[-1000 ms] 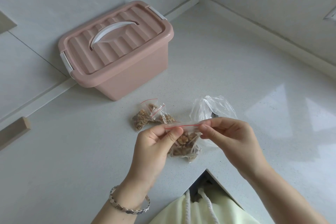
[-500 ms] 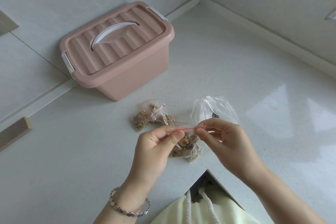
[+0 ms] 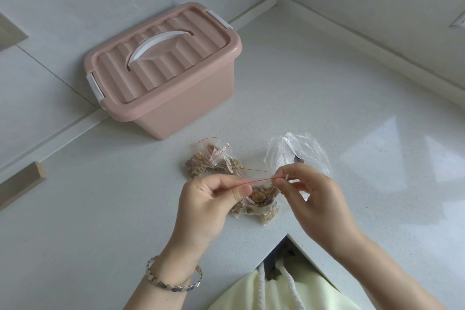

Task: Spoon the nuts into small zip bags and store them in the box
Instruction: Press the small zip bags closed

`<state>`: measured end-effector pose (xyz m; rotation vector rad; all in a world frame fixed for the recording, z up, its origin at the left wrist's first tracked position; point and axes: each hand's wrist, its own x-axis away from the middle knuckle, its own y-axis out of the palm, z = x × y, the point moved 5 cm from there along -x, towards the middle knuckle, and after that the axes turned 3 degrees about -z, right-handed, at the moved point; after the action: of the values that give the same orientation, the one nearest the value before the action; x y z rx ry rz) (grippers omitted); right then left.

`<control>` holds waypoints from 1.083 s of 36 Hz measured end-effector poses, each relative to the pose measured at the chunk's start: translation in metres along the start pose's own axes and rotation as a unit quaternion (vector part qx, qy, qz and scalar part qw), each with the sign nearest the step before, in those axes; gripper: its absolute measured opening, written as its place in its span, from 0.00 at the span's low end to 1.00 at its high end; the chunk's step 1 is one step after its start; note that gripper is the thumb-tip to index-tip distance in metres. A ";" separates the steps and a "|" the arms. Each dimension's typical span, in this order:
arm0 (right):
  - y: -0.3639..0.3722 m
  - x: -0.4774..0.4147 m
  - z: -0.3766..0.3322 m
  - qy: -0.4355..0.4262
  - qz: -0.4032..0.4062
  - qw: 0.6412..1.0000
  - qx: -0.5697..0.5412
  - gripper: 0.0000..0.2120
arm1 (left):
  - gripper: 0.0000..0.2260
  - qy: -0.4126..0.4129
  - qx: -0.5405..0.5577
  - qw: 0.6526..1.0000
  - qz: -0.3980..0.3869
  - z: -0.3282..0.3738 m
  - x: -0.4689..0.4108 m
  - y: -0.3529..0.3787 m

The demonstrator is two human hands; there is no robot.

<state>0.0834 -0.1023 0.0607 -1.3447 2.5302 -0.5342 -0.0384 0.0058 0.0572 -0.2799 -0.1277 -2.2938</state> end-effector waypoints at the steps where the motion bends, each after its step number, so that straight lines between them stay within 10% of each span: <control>1: 0.000 0.000 0.000 -0.002 -0.001 1.000 0.001 0.15 | 0.06 0.004 -0.002 1.000 0.003 0.001 0.000 0.000; 39: 0.016 0.006 -0.001 -0.096 -0.004 0.992 0.085 0.05 | 0.05 0.203 -0.292 0.932 -0.068 0.003 0.004 -0.005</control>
<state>0.0683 -0.0986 0.0545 -1.2787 2.2725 -0.5770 -0.0441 0.0068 0.0608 -0.0884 0.7779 -2.4279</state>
